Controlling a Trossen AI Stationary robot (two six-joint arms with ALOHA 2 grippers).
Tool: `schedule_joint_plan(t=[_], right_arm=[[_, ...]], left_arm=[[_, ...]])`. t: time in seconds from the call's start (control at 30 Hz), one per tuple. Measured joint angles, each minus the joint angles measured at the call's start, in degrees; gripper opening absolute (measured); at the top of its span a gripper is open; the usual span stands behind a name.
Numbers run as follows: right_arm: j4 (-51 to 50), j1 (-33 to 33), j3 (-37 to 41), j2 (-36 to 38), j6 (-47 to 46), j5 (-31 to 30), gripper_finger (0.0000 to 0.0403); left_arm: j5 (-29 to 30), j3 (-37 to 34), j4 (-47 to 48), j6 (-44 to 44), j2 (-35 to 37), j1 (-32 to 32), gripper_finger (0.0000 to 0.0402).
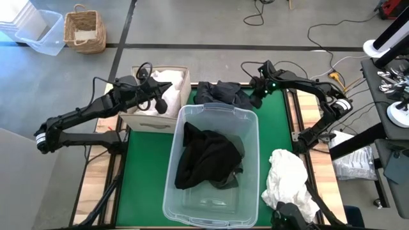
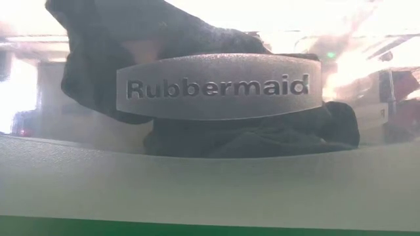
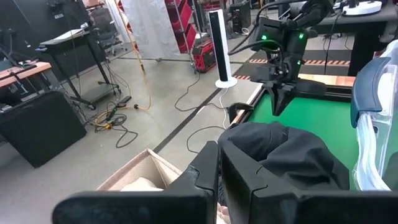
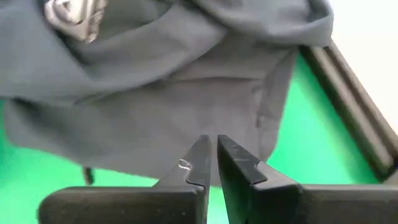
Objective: Sort clothes
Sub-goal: Put the black shorts into the transparent bin
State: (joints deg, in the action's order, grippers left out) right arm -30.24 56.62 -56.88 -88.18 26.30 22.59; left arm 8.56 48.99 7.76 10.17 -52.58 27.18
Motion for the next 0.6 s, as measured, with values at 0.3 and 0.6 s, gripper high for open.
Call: schedule_joint_plan(t=[0.3,0.6], right_arm=[[-0.18,-0.85,0.92,-0.02,2.54,2.92,0.0152],[10.54,-3.74,8.52,-0.11,5.99,-5.07,0.0262]], left_arm=[[0.0,0.0,-0.19,0.02,0.0,0.01,0.0],[-0.04,0.0,-0.14,1.41,0.0,0.02,0.0]])
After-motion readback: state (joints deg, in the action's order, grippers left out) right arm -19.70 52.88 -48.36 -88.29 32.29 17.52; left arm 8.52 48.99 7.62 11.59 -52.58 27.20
